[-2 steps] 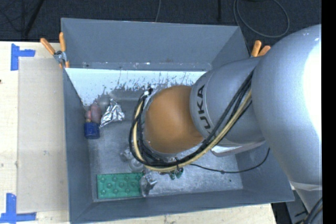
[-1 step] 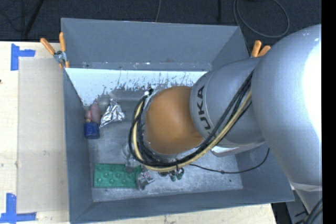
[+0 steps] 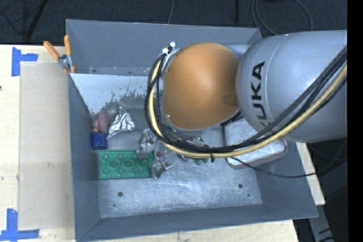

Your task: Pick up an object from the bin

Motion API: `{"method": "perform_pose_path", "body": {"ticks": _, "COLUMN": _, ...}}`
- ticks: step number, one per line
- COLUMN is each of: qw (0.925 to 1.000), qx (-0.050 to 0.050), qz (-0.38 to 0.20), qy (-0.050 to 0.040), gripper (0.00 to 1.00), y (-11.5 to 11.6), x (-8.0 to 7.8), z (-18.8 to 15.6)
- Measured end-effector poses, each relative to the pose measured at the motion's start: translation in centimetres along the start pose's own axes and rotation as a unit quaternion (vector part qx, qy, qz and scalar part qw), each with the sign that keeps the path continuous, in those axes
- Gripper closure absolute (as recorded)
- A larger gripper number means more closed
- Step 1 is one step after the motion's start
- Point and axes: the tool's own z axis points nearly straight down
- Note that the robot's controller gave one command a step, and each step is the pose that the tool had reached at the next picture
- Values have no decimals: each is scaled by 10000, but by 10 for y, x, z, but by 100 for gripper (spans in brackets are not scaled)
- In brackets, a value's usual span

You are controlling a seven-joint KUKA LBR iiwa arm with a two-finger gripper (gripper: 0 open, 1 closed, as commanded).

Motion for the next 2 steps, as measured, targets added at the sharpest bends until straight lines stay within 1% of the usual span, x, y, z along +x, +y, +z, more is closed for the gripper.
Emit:
{"method": "perform_pose_path", "body": {"ticks": 1, "qw": 10000, "qx": -2, "qz": 10, "qy": 40, "gripper": 0, "y": -1, "x": 1, "z": 4}}
{"method": "perform_pose_path", "body": {"ticks": 2, "qw": 9890, "qx": -17, "qz": -1475, "qy": 77, "gripper": 0, "y": -38, "x": 13, "z": 135}}
